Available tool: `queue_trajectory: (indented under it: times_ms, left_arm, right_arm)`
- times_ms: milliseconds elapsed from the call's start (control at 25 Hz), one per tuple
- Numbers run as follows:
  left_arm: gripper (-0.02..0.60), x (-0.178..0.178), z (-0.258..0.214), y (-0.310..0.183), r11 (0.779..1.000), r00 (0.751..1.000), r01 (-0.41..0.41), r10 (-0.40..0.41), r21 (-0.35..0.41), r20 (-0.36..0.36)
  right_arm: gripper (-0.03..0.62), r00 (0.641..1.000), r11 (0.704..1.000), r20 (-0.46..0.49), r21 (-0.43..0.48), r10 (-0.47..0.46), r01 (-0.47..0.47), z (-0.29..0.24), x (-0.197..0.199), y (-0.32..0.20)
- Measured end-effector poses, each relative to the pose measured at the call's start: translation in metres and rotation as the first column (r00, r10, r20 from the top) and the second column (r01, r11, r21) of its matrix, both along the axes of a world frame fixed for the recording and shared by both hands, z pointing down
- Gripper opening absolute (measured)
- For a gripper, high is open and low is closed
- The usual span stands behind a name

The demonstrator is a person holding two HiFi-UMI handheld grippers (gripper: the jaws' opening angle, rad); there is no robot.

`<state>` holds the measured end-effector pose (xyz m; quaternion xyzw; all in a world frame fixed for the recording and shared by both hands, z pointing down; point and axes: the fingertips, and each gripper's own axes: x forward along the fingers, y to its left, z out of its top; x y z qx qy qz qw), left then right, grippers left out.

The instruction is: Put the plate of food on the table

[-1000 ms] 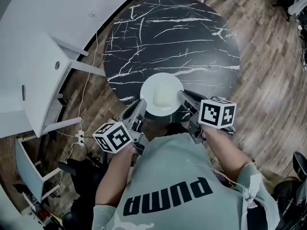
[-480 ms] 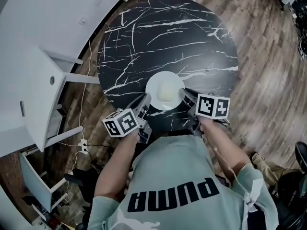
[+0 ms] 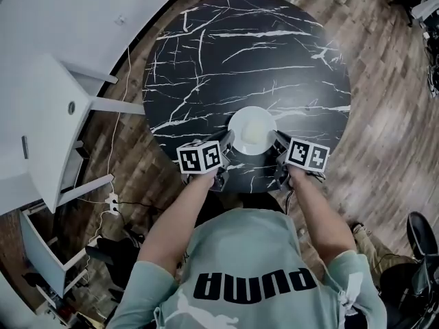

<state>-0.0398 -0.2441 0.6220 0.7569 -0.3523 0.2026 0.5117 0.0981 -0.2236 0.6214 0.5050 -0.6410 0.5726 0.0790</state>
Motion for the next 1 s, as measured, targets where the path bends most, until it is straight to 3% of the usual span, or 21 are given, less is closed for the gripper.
queue_trajectory:
  times_ms: [680,800,1000]
  left_arm:
    - [0.064,0.012,0.046,-0.004,0.997,0.994,-0.08,0.08,0.008,0.081]
    - [0.069,0.01,0.046,-0.007,0.994,0.989,-0.108,0.104,0.027,0.104]
    - [0.066,-0.007,0.026,-0.004,0.992,0.992,-0.082,0.073,0.095,0.101]
  right_arm:
    - [0.052,0.993,1.0,-0.12,-0.002,-0.017,0.017,0.036,0.012,-0.013]
    - [0.052,0.989,1.0,-0.148,0.022,-0.003,0.007,0.033,0.017,-0.017]
    - [0.052,0.973,0.996,-0.229,0.091,0.016,0.005,0.011,0.033,-0.014]
